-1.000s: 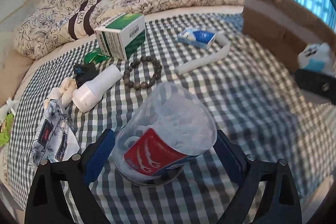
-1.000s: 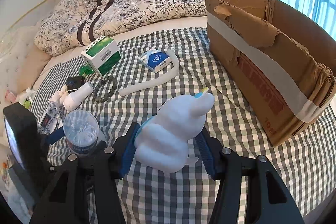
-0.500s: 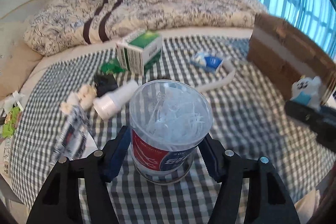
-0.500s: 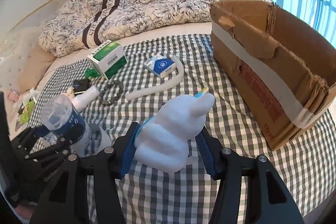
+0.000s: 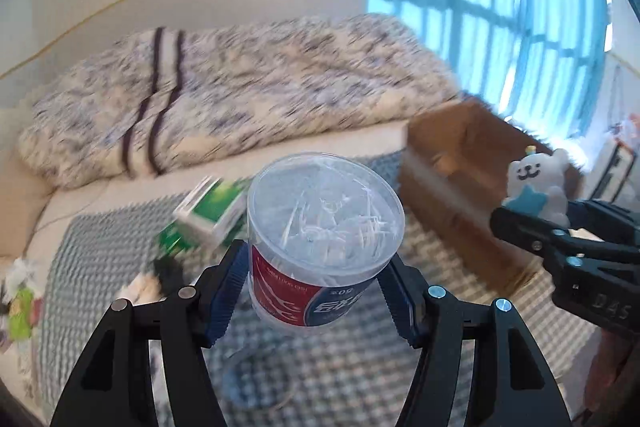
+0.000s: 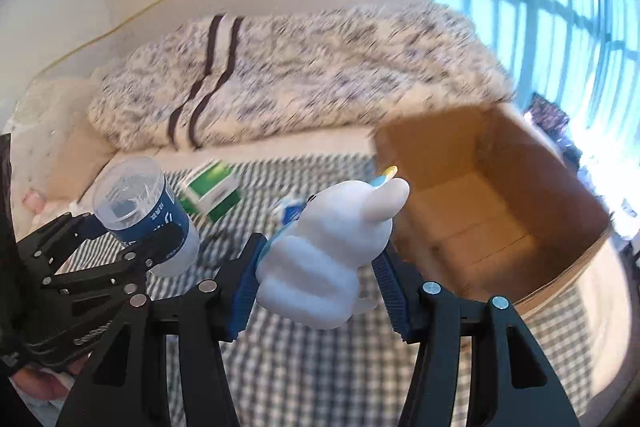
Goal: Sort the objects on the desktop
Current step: 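Lift and carry the plush toy and container toward the cardboard box with both tools, then open the right tool over the box while the left tool releases the container inside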
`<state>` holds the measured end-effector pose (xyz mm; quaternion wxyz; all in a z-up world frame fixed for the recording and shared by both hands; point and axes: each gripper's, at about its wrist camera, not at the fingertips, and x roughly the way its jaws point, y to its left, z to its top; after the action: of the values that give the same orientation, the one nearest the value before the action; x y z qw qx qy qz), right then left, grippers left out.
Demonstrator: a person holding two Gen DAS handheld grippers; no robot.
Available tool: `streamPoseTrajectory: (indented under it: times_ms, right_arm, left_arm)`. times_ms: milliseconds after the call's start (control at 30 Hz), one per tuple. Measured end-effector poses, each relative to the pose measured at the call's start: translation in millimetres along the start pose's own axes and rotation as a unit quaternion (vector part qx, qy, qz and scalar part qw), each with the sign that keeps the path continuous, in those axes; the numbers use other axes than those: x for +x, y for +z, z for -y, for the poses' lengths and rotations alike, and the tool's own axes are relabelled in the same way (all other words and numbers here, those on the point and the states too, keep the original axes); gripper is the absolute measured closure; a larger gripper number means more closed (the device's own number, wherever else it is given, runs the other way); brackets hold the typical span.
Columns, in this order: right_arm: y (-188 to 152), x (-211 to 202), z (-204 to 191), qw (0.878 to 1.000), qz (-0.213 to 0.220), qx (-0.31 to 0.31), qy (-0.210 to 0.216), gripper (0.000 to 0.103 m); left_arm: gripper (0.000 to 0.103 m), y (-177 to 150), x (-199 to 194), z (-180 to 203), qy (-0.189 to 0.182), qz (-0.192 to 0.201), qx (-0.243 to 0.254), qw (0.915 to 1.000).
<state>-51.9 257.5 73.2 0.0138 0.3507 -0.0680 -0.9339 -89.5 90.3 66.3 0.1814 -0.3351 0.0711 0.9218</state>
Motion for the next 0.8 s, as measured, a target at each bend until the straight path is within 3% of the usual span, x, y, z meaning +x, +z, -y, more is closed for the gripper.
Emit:
streamPoseTrajectory:
  times_ms: [200, 333, 567, 800]
  right_arm:
    - [30, -17, 52, 0.998, 0.012, 0.023, -0.051, 0.049]
    - [37, -14, 87, 0.996, 0.005, 0.037, -0.079, 0.049]
    - [33, 10, 150, 0.991, -0.023, 0.079, -0.107, 0.049]
    - [24, 23, 174, 0.988, -0.027, 0.089, -0.12, 0.05]
  left_arm:
    - [0.037, 53, 12, 54, -0.08, 0.017, 0.023, 0.9964]
    - [0.037, 71, 34, 100, -0.129, 0.006, 0.041, 0.9907]
    - [0.037, 74, 84, 151, -0.157, -0.027, 0.042, 0.9863]
    - [0.037, 71, 115, 168, -0.156, -0.043, 0.04, 0.986]
